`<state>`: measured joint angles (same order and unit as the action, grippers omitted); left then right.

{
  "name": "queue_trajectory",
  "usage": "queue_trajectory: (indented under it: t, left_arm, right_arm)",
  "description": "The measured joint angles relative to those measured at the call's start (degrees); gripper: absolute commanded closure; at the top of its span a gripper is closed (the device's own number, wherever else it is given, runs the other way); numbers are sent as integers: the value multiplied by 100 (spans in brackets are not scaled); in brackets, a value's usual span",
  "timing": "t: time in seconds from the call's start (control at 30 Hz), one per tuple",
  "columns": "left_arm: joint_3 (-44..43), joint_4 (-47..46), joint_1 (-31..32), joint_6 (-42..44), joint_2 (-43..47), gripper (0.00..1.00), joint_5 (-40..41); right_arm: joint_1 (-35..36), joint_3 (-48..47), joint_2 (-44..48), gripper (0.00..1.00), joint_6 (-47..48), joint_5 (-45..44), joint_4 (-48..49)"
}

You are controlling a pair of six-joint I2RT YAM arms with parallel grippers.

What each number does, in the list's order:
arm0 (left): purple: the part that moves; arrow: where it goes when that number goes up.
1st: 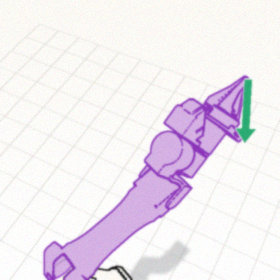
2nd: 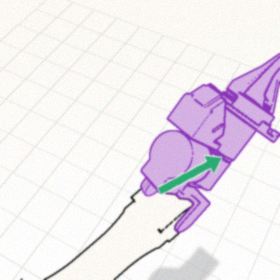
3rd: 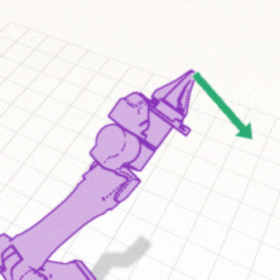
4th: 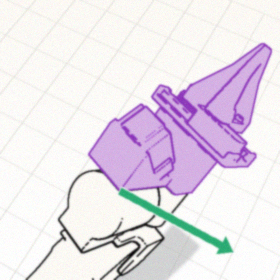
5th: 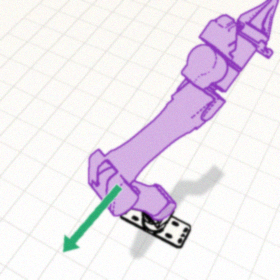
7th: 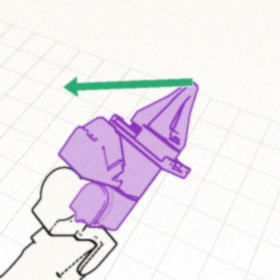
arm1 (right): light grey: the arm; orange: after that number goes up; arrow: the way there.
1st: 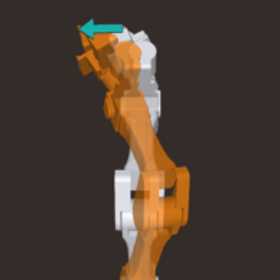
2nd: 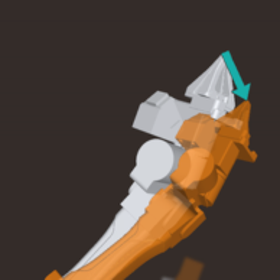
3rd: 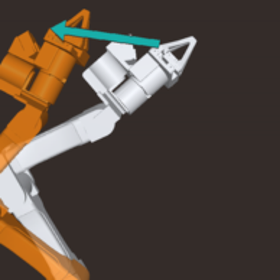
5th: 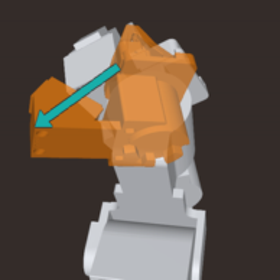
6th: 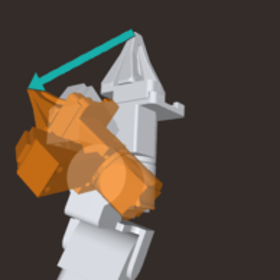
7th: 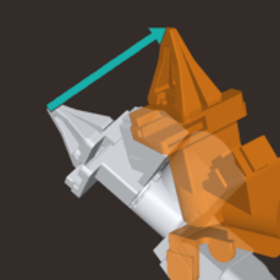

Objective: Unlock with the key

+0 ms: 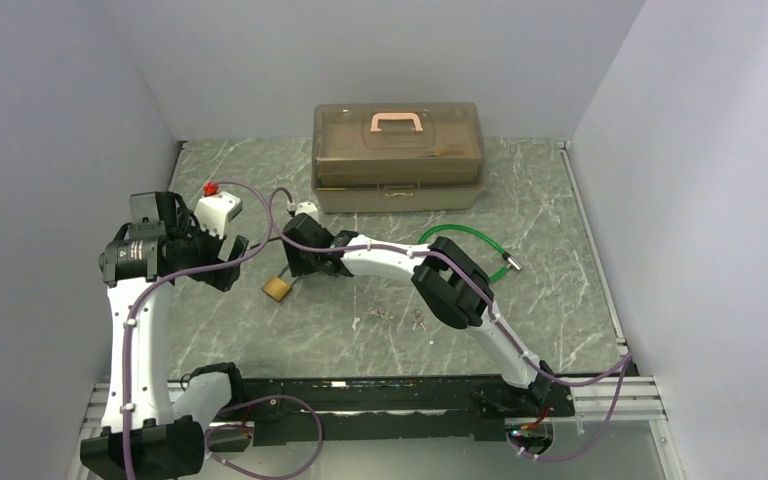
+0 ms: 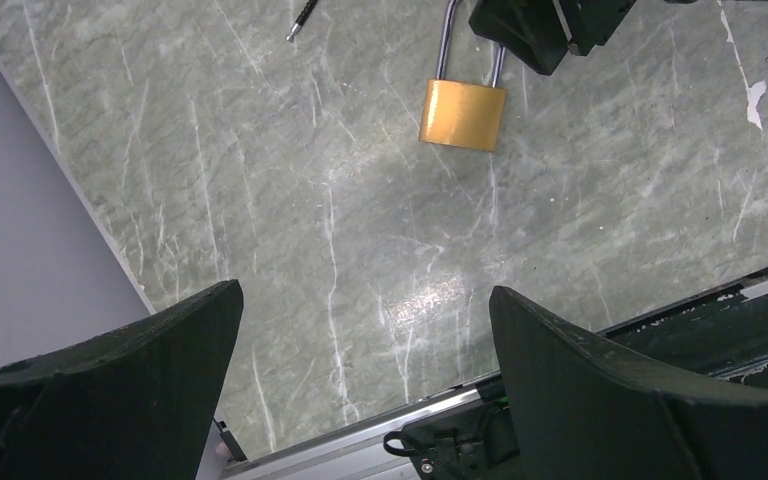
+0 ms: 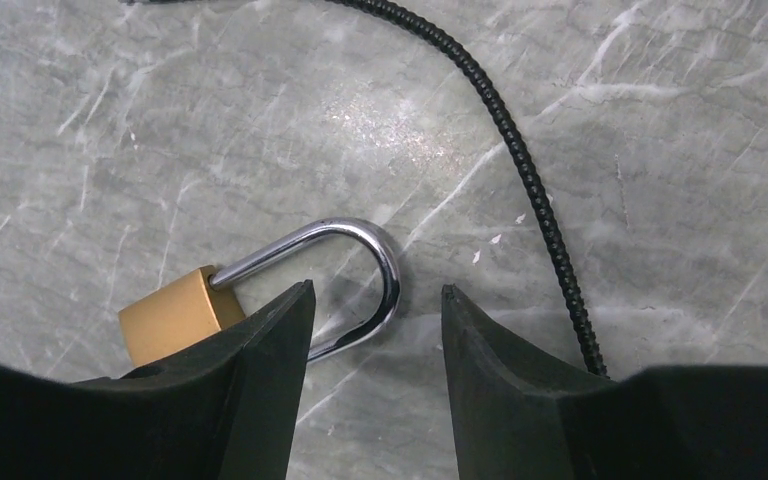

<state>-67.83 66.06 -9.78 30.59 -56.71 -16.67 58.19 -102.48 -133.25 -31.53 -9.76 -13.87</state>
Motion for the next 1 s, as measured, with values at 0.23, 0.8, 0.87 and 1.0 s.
queue_trajectory:
  t: [0.23, 0.8, 0.87, 1.0]
  left_arm:
    - [0, 52, -52, 2, 111, 1, 2]
    - [11, 83, -151, 20, 107, 1, -52]
    - [52, 85, -151, 22, 107, 1, -90]
    - [192, 94, -151, 24, 105, 0, -177]
  right_arm:
    - [146, -282, -186, 62, 203, -372, -199]
    - [811, 1696, 953, 95, 584, -927, 400]
    - [841, 2173, 1281, 93, 581, -925, 442]
    - [870, 2879, 1792, 82, 588, -857, 501]
